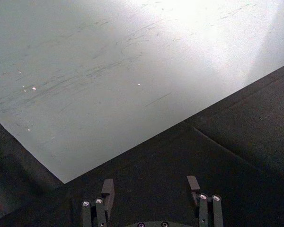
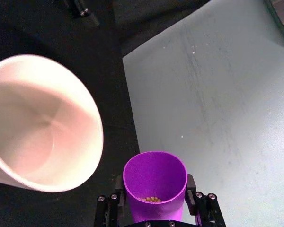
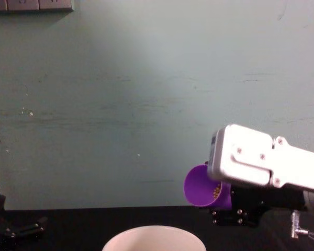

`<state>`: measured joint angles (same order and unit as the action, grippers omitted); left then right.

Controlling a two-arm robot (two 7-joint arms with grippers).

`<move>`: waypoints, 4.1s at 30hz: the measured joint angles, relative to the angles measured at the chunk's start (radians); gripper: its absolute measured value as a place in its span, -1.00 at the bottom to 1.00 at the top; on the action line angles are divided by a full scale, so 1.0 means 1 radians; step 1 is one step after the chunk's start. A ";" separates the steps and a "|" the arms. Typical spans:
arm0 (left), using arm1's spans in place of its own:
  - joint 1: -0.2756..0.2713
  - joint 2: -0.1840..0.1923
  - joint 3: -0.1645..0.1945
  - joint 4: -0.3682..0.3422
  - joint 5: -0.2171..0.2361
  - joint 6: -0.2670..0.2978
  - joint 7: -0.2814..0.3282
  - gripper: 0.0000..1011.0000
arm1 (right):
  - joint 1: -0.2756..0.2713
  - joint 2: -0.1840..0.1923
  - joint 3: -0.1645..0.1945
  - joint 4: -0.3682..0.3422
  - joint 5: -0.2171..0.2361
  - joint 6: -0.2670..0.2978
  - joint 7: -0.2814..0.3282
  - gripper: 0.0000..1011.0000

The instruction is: Pick up the cup and pour the mung beans from the cup into the bowl.

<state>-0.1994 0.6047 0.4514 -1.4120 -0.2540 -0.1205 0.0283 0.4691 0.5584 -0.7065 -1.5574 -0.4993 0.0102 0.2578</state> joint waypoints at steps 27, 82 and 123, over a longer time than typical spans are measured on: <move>0.000 0.000 0.000 0.000 0.000 0.000 0.000 0.98 | 0.000 0.007 -0.092 -0.031 -0.347 -0.021 -0.070 0.46; 0.000 0.000 0.000 0.000 0.000 0.000 0.000 0.98 | -0.002 0.011 -0.208 -0.026 -0.959 0.103 -0.190 0.46; 0.000 0.000 0.000 0.000 0.000 0.000 0.000 0.98 | -0.145 -0.153 0.389 0.084 0.355 -0.020 0.153 0.46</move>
<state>-0.1995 0.6047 0.4514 -1.4119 -0.2539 -0.1206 0.0283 0.3237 0.4055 -0.3179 -1.4737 -0.1443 -0.0094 0.4107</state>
